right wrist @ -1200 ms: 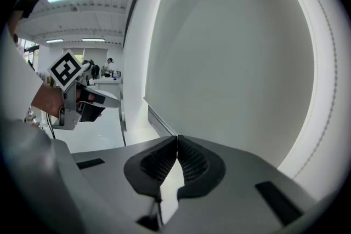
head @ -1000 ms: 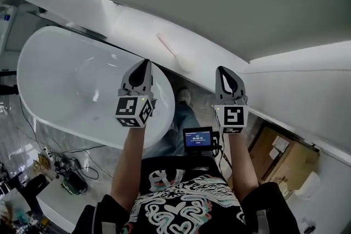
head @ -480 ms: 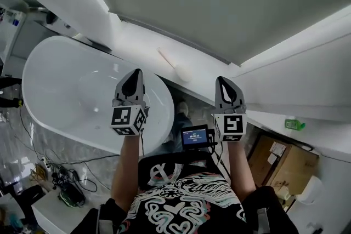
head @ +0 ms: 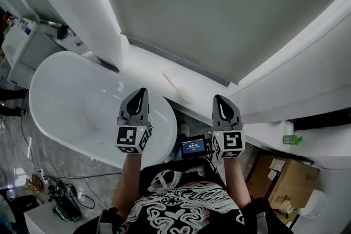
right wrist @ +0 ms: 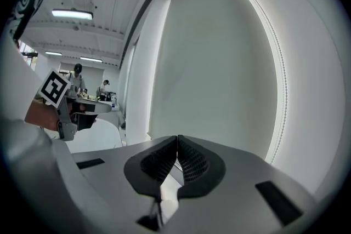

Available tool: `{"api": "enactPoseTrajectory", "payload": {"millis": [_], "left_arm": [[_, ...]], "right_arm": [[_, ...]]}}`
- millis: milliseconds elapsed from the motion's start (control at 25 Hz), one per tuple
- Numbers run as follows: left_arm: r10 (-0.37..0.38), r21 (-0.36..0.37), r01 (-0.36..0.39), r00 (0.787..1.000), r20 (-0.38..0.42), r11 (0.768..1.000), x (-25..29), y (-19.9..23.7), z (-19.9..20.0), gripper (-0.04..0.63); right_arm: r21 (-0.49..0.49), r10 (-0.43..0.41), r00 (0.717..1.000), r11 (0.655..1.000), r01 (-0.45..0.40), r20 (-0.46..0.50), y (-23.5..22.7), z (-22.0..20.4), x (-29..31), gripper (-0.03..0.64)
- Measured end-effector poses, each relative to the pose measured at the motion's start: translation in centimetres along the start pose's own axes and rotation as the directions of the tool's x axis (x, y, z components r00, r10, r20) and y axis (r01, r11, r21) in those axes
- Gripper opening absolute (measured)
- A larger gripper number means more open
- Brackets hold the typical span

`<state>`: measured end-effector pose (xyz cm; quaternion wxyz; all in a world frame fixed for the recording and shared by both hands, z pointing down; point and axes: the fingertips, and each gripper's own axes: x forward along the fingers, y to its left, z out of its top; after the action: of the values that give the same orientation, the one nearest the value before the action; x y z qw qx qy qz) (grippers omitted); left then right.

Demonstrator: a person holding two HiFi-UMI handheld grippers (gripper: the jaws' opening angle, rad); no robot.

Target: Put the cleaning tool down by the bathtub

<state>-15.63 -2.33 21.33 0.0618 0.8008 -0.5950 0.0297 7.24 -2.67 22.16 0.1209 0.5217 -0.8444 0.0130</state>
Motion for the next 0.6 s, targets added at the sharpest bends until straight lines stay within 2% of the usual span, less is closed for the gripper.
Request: {"api": "enactPoseTrajectory", "payload": {"millis": [280,600], "left_arm": [[-0.021,0.056,0.018,0.998,0.056,0.998,-3.1,-1.5,3.0,0.020],[-0.012,0.076,0.004,0.993,0.117,0.997,-5.5,-1.9,6.0,0.020]], "right_arm": [[-0.016,0.053,0.996,0.999,-0.052,0.077,3.7,3.8,-1.7,0.026],[0.001,0.068,0.988,0.998,-0.069,0.139,5.4,6.2,-3.5,0.026]]}}
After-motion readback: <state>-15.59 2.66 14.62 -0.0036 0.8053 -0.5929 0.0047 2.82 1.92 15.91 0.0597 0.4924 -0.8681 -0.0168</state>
